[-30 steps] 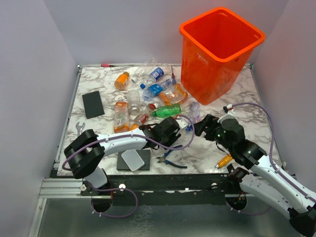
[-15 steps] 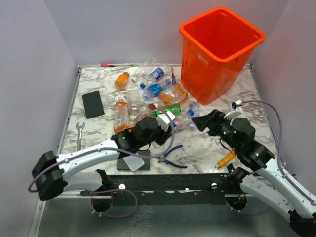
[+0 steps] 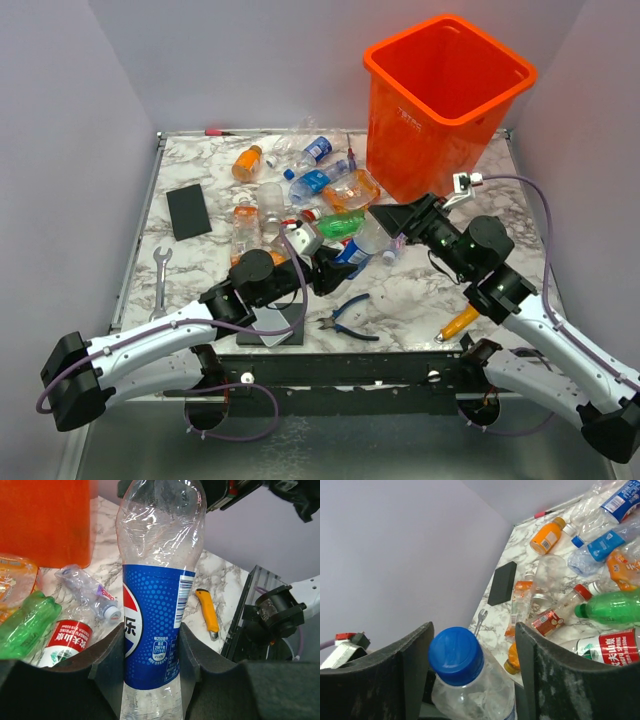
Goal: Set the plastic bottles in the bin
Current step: Pick up the plastic bottle at the center of the board, then place the plastic bottle in the trash bin.
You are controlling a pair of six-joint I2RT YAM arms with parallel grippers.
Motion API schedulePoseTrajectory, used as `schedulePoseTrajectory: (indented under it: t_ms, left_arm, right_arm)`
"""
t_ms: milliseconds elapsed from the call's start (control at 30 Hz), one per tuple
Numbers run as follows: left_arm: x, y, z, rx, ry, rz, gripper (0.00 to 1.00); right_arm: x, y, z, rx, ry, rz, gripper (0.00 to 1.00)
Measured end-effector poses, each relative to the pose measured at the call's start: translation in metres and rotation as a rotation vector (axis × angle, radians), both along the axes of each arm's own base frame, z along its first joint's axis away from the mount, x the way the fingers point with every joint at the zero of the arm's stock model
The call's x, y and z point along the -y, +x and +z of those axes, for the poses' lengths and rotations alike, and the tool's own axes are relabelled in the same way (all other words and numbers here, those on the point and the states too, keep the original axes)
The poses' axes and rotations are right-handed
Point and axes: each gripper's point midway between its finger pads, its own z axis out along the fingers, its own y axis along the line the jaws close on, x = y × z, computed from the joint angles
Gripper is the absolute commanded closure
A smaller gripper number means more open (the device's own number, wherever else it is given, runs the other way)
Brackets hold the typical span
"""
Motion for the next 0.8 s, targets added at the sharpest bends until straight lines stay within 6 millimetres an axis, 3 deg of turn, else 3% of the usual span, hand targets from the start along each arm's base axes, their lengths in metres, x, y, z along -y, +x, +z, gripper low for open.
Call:
schedulePoseTrajectory:
  t_ms: [133,200,300,400,600,700,800]
  left_arm:
    - [0.000,-0.002,0.005,0.008,-0.020,-0.007,0.64]
    - [-0.001,-0.002,0.005,0.008,-0.020,-0.005,0.48]
    - [-0.003,-0.001,0.007,0.009,-0.025,0.002,0.12]
    - [-0.002,-0.002,0.006,0.011,-0.023,-0.006,0.01]
    - [0.007,-0.006,-0.005,-0.012,0.021,-0.056,0.05]
    - [0.011,-0.008,-0.011,-0.025,0.044,-0.079,0.19]
    - [0.013,-0.010,-0.017,-0.035,0.061,-0.096,0.39]
  right_arm:
    - [-0.010,0.004,0.000,0.005,0.006,0.030,0.64]
    - [-0.013,0.006,0.003,0.014,-0.004,0.039,0.76]
    - [-0.015,0.007,0.003,0.016,-0.014,0.044,0.98]
    - [-0.016,0.007,0.009,0.023,-0.049,0.052,1.00]
    - [-0.017,0.006,0.041,0.080,-0.134,0.073,1.00]
    - [-0.021,0.003,0.046,0.094,-0.162,0.108,1.00]
    - [-0.030,0.004,0.044,0.092,-0.191,0.152,1.00]
